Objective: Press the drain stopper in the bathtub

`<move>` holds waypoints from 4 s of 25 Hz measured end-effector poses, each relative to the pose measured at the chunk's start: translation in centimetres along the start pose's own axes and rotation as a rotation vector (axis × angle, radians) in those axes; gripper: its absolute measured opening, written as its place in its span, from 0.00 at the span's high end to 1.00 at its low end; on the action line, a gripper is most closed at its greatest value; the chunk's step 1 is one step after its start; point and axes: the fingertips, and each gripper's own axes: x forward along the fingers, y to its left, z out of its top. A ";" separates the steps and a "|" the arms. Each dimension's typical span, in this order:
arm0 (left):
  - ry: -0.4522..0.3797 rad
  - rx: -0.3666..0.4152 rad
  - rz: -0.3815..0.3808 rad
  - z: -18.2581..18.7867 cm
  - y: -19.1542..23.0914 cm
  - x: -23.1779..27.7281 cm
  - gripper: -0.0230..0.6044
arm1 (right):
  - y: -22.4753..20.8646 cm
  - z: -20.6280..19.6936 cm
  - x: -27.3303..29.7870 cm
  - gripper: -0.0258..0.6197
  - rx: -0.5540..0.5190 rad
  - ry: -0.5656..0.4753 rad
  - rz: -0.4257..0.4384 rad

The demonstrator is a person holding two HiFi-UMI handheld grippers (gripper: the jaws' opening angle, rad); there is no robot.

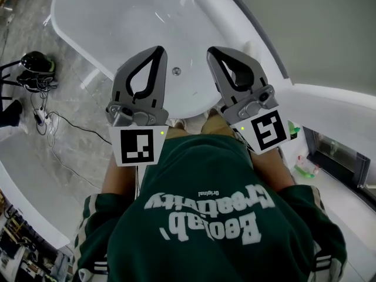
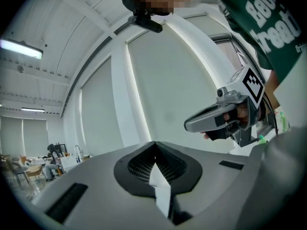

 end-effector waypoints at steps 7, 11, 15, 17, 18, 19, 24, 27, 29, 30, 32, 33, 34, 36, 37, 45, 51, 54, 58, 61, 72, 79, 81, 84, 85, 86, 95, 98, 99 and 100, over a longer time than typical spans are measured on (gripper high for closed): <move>0.048 -0.014 0.065 -1.7 1.2 0.8 0.96 | -0.4 -1.8 2.9 0.94 0.024 0.006 0.094; 0.054 -0.061 0.115 -3.2 1.0 0.8 0.96 | -0.8 -4.3 4.2 0.94 0.008 0.053 0.174; 0.106 -0.048 0.182 -4.9 1.8 3.5 0.96 | -3.1 -6.7 6.7 0.94 0.034 0.091 0.236; 0.143 -0.062 0.219 -5.7 2.0 5.5 0.96 | -4.4 -7.6 7.9 0.94 0.061 0.109 0.279; 0.154 -0.082 0.237 -6.0 1.7 6.4 0.96 | -4.9 -8.3 8.3 0.94 0.077 0.120 0.306; 0.161 -0.099 0.254 -6.5 1.4 7.2 0.96 | -5.3 -9.3 8.4 0.94 0.093 0.129 0.332; 0.236 -0.076 0.290 -11.1 -1.1 10.8 0.96 | -6.1 -16.0 8.4 0.94 0.149 0.176 0.425; 0.276 -0.078 0.276 -15.5 -2.2 12.1 0.96 | -6.0 -21.0 8.9 0.94 0.166 0.225 0.434; 0.317 -0.102 0.251 -18.7 -2.7 12.5 0.96 | -5.8 -23.9 9.6 0.94 0.177 0.267 0.415; 0.336 -0.117 0.239 -20.3 -3.1 12.6 0.96 | -5.7 -25.2 9.9 0.94 0.168 0.286 0.406; 0.378 -0.150 0.219 -23.8 -4.2 12.6 0.95 | -5.5 -28.0 10.4 0.94 0.129 0.315 0.392; 0.401 -0.167 0.209 -25.5 -4.8 12.6 0.95 | -5.5 -29.5 10.6 0.94 0.111 0.332 0.385; 0.421 -0.185 0.199 -27.0 -5.5 12.6 0.95 | -5.4 -31.1 10.6 0.94 0.099 0.357 0.378; 0.437 -0.225 0.182 -29.5 -6.4 12.6 0.95 | -5.1 -34.2 10.7 0.94 0.099 0.410 0.367; 0.437 -0.243 0.178 -30.7 -6.7 12.6 0.95 | -4.7 -35.8 10.8 0.94 0.105 0.432 0.370; 0.473 -0.365 0.165 -39.5 -9.5 11.9 0.95 | 0.4 -46.9 11.7 0.94 0.106 0.533 0.470; 0.497 -0.383 0.169 -45.5 -9.7 11.3 0.95 | 2.8 -53.8 13.3 0.94 0.074 0.593 0.510; 0.496 -0.408 0.177 -48.0 -9.9 11.3 0.95 | 3.6 -57.0 13.5 0.94 0.087 0.625 0.516; 0.480 -0.412 0.194 -50.1 -10.3 12.4 0.95 | 3.8 -60.8 13.6 0.94 0.098 0.658 0.531; 0.490 -0.427 0.201 -51.5 -10.9 12.3 0.95 | 4.2 -63.4 13.7 0.94 0.094 0.674 0.534; 0.504 -0.430 0.179 -55.4 -12.5 10.8 0.95 | 5.9 -73.8 13.5 0.94 0.083 0.792 0.504; 0.536 -0.423 0.208 -56.6 -12.6 9.7 0.95 | 6.9 -80.3 12.1 0.94 0.043 0.915 0.499; 0.542 -0.429 0.210 -56.7 -12.7 9.5 0.95 | 7.3 -81.7 11.6 0.94 0.028 0.943 0.510; 0.552 -0.420 0.222 -57.1 -12.4 9.7 0.96 | 7.5 -83.6 11.1 0.94 0.026 0.982 0.516; 0.553 -0.420 0.227 -57.3 -12.3 9.8 0.95 | 7.5 -84.3 11.0 0.94 0.023 0.992 0.516; 0.554 -0.421 0.231 -57.5 -12.3 9.8 0.95 | 7.5 -84.9 10.9 0.94 0.018 1.002 0.516; 0.551 -0.446 0.249 -58.3 -12.5 10.0 0.95 | 7.8 -87.8 10.8 0.94 0.018 1.049 0.517; 0.554 -0.445 0.252 -58.8 -12.4 10.3 0.95 | 7.9 -88.4 11.3 0.94 0.010 1.055 0.518; 0.559 -0.445 0.248 -59.0 -12.5 10.3 0.95 | 8.0 -88.6 11.5 0.94 0.006 1.060 0.519; 0.561 -0.444 0.244 -59.3 -12.5 10.3 0.95 | 8.1 -89.0 11.6 0.94 0.003 1.064 0.521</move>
